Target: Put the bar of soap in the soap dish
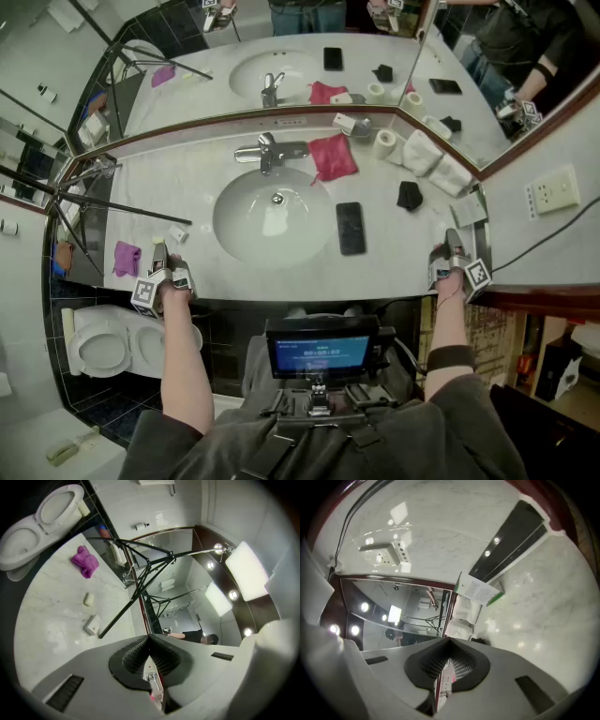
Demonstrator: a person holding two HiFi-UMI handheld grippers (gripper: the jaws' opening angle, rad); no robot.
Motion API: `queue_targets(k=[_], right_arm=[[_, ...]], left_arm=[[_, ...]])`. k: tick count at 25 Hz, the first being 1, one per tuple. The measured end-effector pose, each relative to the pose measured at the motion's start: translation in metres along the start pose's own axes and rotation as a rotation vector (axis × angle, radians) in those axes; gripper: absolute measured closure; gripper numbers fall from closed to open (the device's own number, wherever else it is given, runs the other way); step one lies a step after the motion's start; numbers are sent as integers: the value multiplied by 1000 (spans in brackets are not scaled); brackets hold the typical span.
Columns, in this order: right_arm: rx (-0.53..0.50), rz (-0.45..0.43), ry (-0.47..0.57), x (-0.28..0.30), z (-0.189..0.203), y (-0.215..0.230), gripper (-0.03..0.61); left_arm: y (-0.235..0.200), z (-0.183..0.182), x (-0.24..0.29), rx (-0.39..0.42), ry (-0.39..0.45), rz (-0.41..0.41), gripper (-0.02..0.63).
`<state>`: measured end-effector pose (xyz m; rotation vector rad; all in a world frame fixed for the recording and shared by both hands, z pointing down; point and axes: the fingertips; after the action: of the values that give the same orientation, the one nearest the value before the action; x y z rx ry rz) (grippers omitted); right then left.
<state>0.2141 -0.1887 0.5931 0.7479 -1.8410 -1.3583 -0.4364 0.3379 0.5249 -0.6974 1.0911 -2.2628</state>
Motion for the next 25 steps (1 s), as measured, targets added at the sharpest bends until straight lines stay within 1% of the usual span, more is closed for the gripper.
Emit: queue_targets(k=[4,6,10,15,17,19,22,23,25], right_arm=[[-108,21,-47,8,9,-15,558],[-160,26,-66,11,14,-23,558],[-285,51,-96,18,28,-41,558],[-504,52,-144,29,51,-74,558],[-611,54,-168,33,62,-86,558],[-717,55,-196,36,75,-96,558],[-851,53,-234,38,96,-109,558],[-907,55,-248,38,103,-113,558],[-1058,55,-288,39,122,-121,558]], left_arm=[[19,-4,2,62,2,24,612],[30,-6,4,109,-6,42,612],[67,-4,10,238,-46,109,612],[122,1,17,412,-74,198,612],[146,7,20,514,-97,249,612],[169,16,22,644,-128,298,612],[195,33,23,838,-177,342,612],[202,40,24,897,-192,352,612],[213,55,23,1010,-220,370,612]])
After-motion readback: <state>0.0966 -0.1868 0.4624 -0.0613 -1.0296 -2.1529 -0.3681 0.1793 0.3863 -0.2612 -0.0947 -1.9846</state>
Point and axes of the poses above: the fingertips, and each gripper's own axes: x forward along the fingers, y to its right, z out of its underside, and after that the axes turned 15 degrees about x, right-handed
